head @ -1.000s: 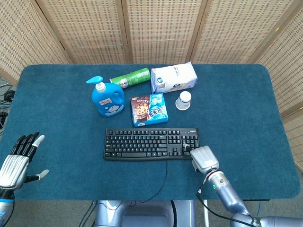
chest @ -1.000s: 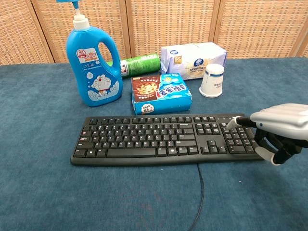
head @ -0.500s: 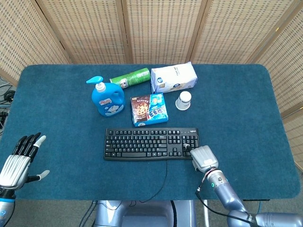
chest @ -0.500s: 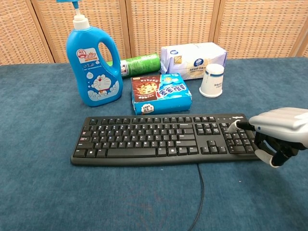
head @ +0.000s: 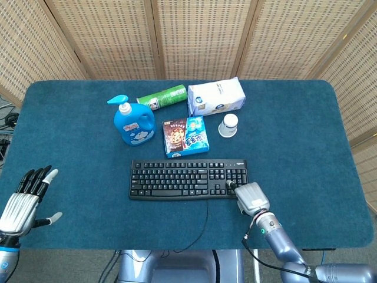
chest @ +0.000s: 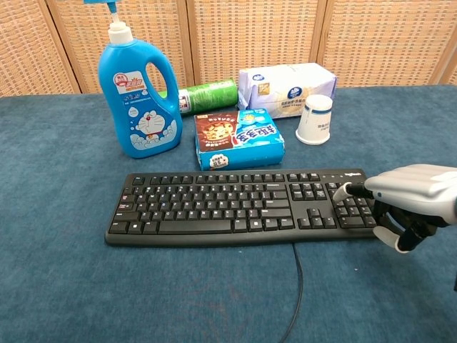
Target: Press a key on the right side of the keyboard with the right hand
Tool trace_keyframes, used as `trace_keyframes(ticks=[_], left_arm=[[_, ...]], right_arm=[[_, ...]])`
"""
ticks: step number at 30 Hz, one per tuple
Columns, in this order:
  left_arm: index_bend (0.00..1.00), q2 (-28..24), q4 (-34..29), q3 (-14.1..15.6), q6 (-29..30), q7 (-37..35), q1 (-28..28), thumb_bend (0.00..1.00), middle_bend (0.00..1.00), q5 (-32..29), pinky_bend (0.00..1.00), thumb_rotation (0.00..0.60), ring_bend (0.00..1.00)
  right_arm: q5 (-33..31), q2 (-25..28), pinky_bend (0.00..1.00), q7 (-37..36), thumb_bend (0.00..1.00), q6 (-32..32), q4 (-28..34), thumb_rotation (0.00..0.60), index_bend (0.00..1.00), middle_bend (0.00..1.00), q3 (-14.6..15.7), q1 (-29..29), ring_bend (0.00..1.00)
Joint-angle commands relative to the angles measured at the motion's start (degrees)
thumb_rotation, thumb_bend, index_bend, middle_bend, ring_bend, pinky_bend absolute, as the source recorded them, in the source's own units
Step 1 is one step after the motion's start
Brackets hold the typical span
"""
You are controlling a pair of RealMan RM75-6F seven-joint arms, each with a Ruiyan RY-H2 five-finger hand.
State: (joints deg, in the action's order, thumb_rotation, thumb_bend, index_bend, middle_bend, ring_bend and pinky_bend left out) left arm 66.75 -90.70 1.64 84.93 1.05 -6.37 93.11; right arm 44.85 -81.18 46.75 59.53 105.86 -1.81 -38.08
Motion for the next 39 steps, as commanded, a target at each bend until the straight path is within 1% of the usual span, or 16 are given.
trace_keyframes(ticks=[1,20,39], left_arm=[[0.00,0.0,0.0,0.0,0.0,-0.1,0.0,0.00,0.00,0.0,0.00,0.600,0.00],[0.00,0.1,0.0,0.1,-0.2,0.1,-0.1,0.00,0.00,0.1,0.00,0.600,0.00],[0.00,0.1,0.1,0.2,0.0,-0.1,-0.1,0.00,0.00,0.3,0.00,0.600,0.00]], right_arm=[[-0.1,-0.2,0.52,-0.2,0.62,0.0,-0.1,0.600,0.11,0.72,0.1,-0.2,0.67],[-1.5,-0.7,0.52,-2.0,0.62,-0.4,-2.4,0.600,0.11,0.72,1.3,-1.4,0.67],[-2.1,-0.4,0.52,-2.6,0.62,0.5,-1.8,0.600,0.11,0.72,2.2,-2.1,0.67]])
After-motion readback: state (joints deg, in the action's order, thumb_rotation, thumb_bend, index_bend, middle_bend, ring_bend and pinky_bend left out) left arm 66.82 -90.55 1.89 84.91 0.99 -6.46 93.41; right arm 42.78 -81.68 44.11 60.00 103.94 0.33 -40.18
